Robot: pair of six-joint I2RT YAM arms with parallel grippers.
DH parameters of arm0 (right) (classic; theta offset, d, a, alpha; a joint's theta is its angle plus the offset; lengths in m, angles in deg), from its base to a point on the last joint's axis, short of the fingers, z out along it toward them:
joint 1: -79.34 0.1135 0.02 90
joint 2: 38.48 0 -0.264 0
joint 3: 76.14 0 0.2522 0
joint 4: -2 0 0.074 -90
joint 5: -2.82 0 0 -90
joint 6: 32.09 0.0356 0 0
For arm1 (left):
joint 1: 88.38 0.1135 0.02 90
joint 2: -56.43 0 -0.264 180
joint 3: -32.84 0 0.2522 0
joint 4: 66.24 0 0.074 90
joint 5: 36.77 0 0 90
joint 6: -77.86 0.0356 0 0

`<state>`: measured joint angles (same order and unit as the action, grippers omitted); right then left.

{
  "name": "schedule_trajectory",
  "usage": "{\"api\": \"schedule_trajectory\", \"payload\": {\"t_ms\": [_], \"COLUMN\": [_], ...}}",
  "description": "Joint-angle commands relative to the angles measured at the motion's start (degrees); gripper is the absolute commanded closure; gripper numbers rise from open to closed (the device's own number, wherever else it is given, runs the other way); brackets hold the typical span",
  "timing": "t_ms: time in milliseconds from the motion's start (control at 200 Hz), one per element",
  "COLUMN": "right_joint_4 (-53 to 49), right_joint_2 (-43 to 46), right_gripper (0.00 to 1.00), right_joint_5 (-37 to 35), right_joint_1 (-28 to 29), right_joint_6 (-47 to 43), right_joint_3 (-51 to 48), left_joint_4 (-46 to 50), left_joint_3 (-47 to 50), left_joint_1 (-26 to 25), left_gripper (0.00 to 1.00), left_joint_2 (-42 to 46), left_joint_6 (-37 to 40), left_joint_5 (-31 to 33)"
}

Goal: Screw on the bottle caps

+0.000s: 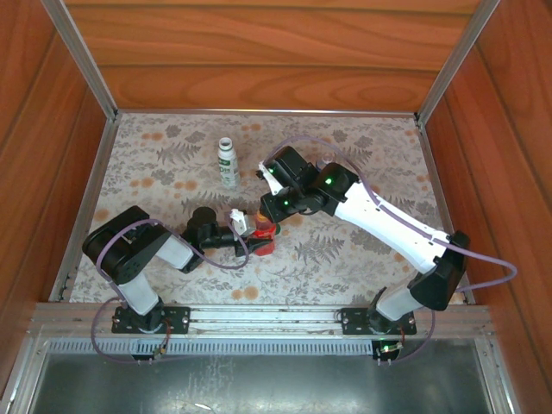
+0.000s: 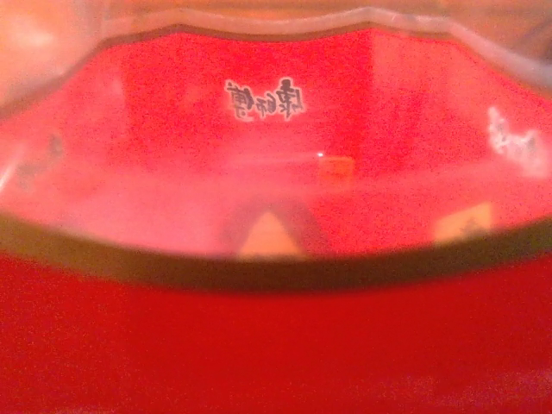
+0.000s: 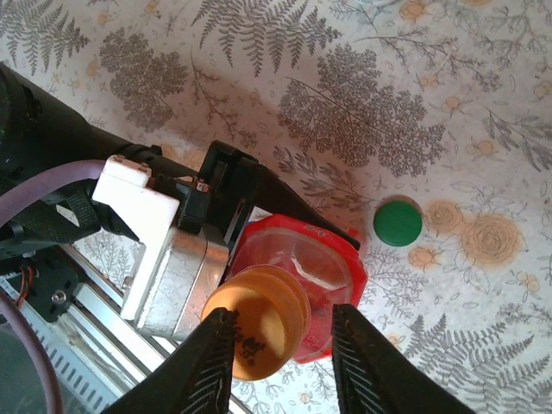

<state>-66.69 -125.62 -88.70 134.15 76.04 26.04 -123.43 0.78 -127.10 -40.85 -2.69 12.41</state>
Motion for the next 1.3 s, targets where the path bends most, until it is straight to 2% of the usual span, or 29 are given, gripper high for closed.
{"api": "schedule_trajectory", "payload": {"t_ms": [0, 140, 305, 804, 1019, 1219, 1294], "right_joint_4": [-4.3, -6.9, -9.4, -11.2, -10.0, -6.5, -1.9], "right_joint_2": [-1.9, -3.9, -6.6, -7.5, -6.0, -3.2, -0.6], "right_gripper": [0.57, 0.49, 0.47, 0.65, 0.66, 0.66, 0.65], "right_joint_5": [-3.9, -9.6, -13.1, -13.8, -12.0, -5.4, 0.5], "right_joint_1": [1.3, 3.8, 6.0, 7.0, 6.7, 5.6, 4.9], "right_joint_6": [-2.8, -4.7, -5.7, -5.7, -10.4, -23.3, -28.4], "right_joint_3": [3.2, 6.6, 9.4, 10.2, 8.8, 5.3, 1.8], "left_joint_4": [0.9, 0.9, 0.9, 0.9, 0.9, 1.0, 1.0], "left_joint_3": [0.5, 0.4, 0.3, 0.4, 0.4, 0.5, 0.5], "left_joint_1": [0.1, 0.2, 0.2, 0.2, 0.2, 0.3, 0.2], "left_gripper": [0.47, 0.47, 0.47, 0.47, 0.47, 0.47, 0.47], "left_joint_2": [0.4, 0.2, -0.1, 0.2, 0.2, 0.9, 1.0], "left_joint_6": [0.6, 0.5, 0.5, 0.5, 0.4, -0.4, -0.6], "left_joint_5": [-0.9, -0.8, -0.9, -0.8, -1.0, -2.7, -2.9]}}
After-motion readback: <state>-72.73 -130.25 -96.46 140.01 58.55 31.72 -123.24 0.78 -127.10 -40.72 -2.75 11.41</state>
